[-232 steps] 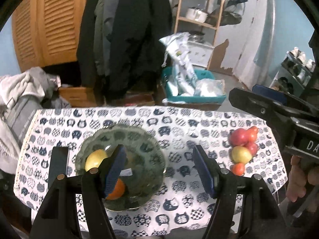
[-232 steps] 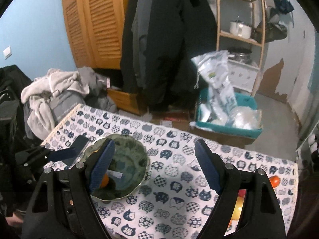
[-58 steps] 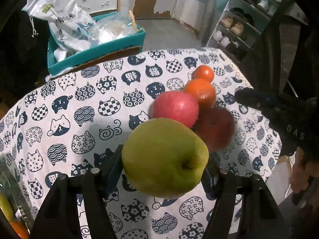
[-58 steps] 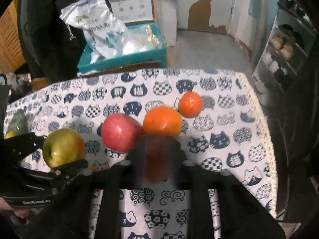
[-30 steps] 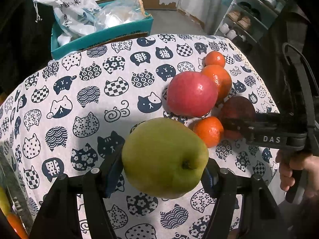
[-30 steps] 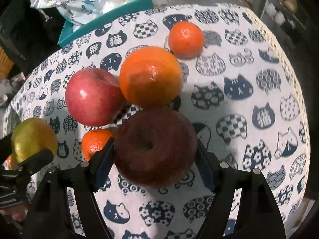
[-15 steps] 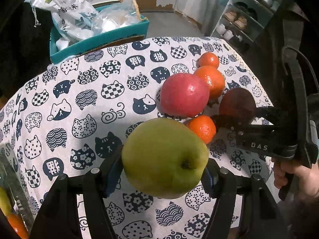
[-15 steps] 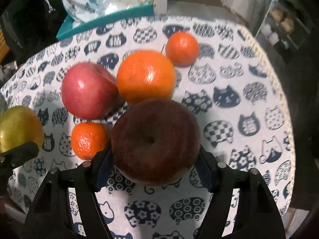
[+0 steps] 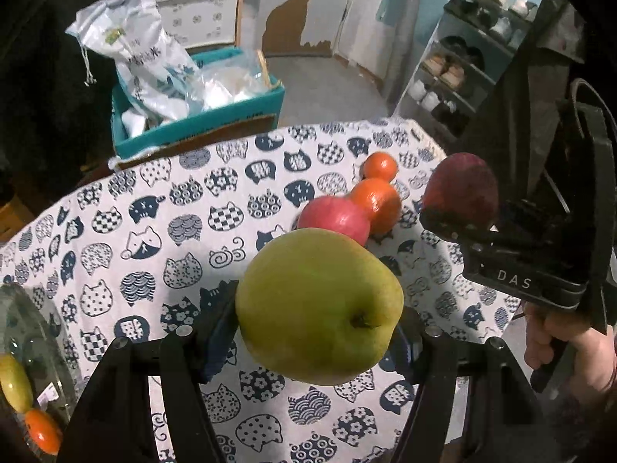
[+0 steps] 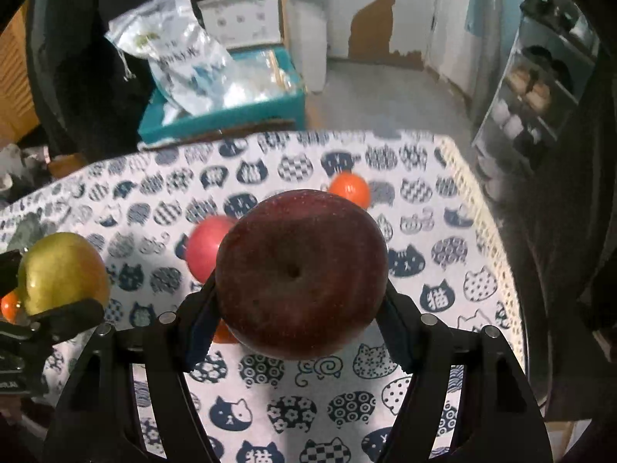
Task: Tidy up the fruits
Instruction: 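Lift the yellow-green pear with the left tool while the right tool lifts the red apple, then carry the pear in the left tool toward the glass bowl while the right tool carries the apple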
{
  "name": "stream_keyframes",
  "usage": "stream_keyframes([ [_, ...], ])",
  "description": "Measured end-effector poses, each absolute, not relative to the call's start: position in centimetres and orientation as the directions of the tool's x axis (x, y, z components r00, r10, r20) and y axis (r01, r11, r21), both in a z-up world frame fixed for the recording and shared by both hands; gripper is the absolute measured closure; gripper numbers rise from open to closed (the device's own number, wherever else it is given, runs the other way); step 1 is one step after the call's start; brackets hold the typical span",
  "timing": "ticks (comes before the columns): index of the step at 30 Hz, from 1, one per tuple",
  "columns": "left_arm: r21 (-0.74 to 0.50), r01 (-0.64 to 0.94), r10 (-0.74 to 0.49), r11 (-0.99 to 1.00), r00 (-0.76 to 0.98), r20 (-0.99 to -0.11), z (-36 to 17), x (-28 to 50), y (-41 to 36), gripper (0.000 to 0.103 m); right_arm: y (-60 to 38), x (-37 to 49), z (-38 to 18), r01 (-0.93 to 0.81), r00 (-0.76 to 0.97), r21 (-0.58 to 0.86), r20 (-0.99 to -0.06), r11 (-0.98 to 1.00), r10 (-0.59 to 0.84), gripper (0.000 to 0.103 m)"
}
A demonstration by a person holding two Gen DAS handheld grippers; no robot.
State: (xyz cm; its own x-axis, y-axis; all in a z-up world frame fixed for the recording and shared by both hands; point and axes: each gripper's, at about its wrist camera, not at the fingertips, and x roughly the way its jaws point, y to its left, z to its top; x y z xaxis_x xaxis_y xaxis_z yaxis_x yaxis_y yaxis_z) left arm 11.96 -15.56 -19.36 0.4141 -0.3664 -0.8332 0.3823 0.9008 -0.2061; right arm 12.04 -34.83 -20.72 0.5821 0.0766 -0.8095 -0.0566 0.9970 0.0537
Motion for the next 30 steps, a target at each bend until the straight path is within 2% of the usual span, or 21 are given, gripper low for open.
stream_keyframes([
  [13,-0.188,0.397,-0.389,0.898,0.519,-0.761,-13.2,9.1,-13.8,0.034,-32.4,10.0,-14.2,-0.137,0.693,0.057,-0.708,0.989,0.137,0.031],
  [30,-0.191,0.378,-0.397,0.906,0.599,-0.696,-8.7,5.9,-9.7,0.034,-28.0,6.6,-8.1,-0.268,0.757,0.059,-0.604,0.962,0.248,0.031],
])
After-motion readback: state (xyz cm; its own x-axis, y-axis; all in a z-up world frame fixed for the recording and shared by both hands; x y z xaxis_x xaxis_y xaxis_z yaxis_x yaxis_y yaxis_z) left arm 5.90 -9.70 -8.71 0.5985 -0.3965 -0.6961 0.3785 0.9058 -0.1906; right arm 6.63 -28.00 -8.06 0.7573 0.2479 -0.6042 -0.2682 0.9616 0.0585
